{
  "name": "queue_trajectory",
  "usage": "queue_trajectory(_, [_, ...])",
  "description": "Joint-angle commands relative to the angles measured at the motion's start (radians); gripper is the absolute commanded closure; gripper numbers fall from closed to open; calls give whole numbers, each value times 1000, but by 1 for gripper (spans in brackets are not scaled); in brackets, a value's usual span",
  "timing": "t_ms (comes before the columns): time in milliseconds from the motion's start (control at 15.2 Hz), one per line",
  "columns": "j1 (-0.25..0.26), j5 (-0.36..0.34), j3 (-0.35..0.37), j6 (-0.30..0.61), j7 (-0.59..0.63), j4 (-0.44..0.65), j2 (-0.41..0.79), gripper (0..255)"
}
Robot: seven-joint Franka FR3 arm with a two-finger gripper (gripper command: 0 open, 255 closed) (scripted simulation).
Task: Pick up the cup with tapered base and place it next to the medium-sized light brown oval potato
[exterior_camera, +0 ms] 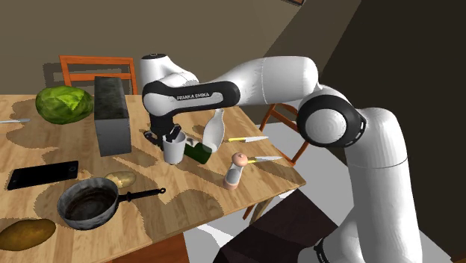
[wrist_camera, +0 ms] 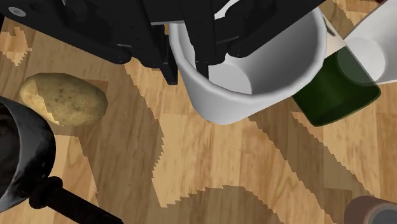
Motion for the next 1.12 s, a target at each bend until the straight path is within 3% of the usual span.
queue_trajectory(0, [0, -2, -1, 21, 2, -14, 6, 255])
queue_trajectory(594, [2, -14, -9, 104, 12, -41, 64, 255])
queue_trajectory(1056, [3, -14, -10, 109, 13, -41, 67, 255])
